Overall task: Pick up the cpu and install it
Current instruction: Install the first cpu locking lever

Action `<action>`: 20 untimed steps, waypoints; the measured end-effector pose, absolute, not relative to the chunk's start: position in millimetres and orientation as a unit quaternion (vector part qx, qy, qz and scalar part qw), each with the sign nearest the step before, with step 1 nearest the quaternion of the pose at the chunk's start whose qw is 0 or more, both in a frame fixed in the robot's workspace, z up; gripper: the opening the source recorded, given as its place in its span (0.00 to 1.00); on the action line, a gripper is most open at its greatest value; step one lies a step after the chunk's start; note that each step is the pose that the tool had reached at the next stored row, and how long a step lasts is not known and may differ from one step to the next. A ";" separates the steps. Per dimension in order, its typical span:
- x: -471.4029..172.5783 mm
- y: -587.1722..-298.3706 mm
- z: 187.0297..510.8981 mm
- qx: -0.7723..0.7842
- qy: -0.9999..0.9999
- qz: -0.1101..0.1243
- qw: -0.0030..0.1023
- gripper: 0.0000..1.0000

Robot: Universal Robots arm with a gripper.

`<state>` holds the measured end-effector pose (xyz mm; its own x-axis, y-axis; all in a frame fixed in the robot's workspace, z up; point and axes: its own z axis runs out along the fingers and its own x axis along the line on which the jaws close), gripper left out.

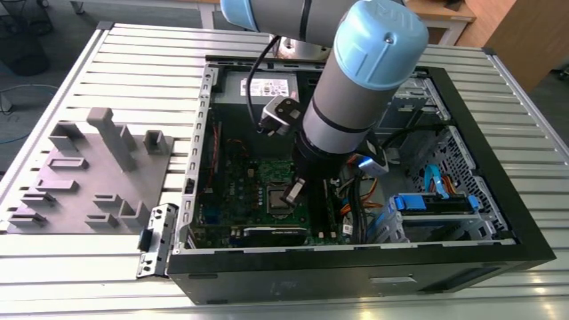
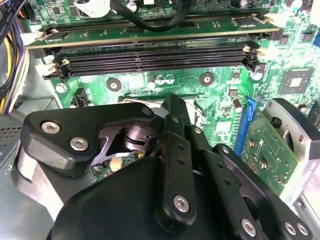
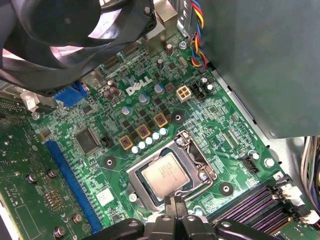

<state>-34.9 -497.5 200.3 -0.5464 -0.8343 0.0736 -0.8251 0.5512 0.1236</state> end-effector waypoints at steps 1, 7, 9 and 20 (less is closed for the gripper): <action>-35.0 -497.6 200.4 0.472 -0.879 -0.037 0.062 0.11; -35.2 -497.6 200.4 0.472 -0.879 -0.036 0.062 0.11; -35.3 -497.6 200.4 0.472 -0.879 -0.036 0.063 0.11; -35.3 -497.6 197.3 0.472 -0.879 -0.034 0.061 0.11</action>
<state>-35.3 -497.6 197.3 -0.5466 -0.8340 0.0750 -0.8256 0.5517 0.1182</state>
